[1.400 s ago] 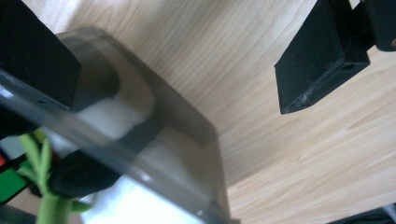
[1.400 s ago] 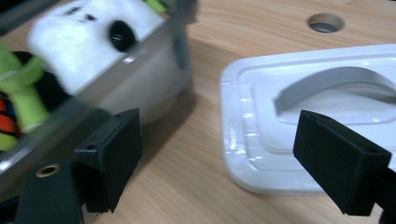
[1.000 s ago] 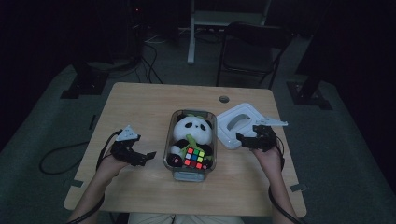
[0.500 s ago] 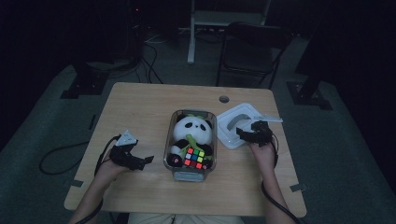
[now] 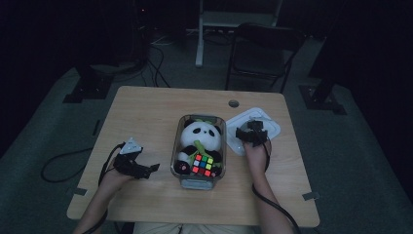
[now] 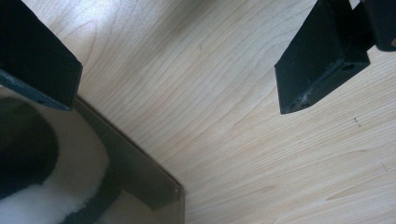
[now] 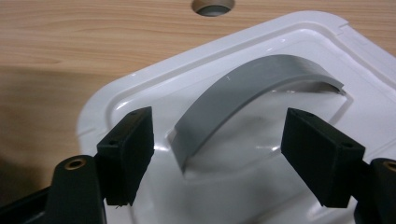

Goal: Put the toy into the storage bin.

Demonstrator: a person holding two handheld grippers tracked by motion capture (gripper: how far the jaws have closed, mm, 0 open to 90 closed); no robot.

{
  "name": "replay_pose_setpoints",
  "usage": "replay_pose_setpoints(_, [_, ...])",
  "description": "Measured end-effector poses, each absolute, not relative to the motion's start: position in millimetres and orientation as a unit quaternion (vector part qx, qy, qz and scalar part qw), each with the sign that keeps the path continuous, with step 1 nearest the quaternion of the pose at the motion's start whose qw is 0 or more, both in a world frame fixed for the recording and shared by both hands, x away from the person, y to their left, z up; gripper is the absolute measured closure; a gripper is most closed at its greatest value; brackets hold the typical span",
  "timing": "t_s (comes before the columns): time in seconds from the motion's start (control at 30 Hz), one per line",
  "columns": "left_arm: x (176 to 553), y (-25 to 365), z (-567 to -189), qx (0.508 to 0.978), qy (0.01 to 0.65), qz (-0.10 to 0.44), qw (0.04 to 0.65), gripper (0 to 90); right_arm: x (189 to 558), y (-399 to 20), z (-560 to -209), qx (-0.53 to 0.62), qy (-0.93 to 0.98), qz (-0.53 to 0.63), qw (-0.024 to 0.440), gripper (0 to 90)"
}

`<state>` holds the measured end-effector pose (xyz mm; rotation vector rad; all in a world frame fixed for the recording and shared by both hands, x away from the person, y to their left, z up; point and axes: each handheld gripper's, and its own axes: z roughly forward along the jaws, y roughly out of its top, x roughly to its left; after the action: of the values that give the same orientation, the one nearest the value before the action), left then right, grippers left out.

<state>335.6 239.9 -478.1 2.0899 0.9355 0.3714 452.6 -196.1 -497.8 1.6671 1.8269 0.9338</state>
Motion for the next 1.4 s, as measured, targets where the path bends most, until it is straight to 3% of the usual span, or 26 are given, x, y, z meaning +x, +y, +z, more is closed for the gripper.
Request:
replay_pose_setpoints(0.27, [335,241,-477,0.824,0.371,0.15,0.401,1.4,464,-183,-510,0.641,0.65,0.315,0.26,34.4])
replay_pose_setpoints(0.37, [335,241,-477,0.823,0.372,0.149,0.402,1.4,464,-182,-513,0.639,0.653,0.314,0.258,46.0])
replay_pose_setpoints(0.43, [335,241,-477,0.824,0.372,0.148,0.401,1.4,463,-183,-512,0.632,0.659,0.324,0.247,58.7])
replay_pose_setpoints(0.7, [334,243,-477,0.822,0.375,0.149,0.403,1.4,455,-199,-510,0.622,0.671,0.339,0.22,62.8])
replay_pose_setpoints(1.1, [334,241,-478,0.822,0.376,0.146,0.401,1.4,422,-243,-499,0.543,0.721,0.375,0.213,68.4])
replay_pose_setpoints(1.4, [335,236,-480,0.825,0.374,0.143,0.399,1.4,408,-265,-503,0.476,0.768,0.401,0.152,67.5])
